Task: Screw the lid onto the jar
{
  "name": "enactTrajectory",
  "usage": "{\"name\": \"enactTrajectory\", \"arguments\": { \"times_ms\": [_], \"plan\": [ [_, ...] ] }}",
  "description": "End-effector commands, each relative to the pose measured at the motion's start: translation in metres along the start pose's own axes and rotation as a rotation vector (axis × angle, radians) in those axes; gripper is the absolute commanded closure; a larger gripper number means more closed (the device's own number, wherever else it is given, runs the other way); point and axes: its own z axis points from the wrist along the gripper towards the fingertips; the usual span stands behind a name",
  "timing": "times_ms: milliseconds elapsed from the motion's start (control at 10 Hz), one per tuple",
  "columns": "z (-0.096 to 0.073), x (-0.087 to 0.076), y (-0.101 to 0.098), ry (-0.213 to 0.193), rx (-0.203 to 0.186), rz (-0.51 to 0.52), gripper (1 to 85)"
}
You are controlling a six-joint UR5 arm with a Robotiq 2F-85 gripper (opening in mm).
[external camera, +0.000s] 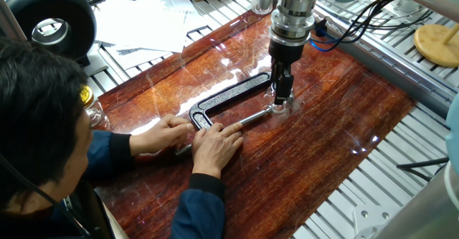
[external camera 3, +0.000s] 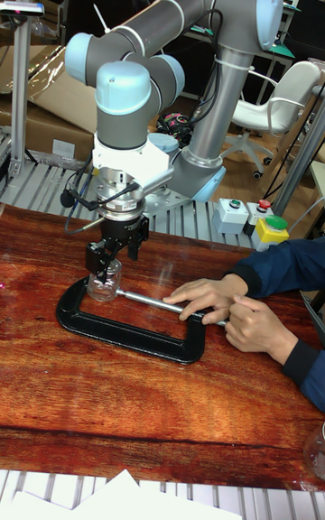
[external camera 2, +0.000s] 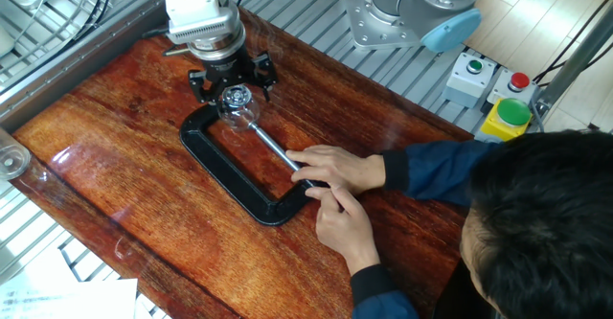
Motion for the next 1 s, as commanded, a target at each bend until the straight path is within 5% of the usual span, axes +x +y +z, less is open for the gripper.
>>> {"name": "enactTrajectory", "arguments": {
  "times_ms": [0,900],
  "plan": [
    [-0.002,0.0,-0.006,-0.005,0.005,-0.021,7.3],
    [0.001,0.019,-0.014,0.025,0.055,-0.005,14.0]
  ]
}}
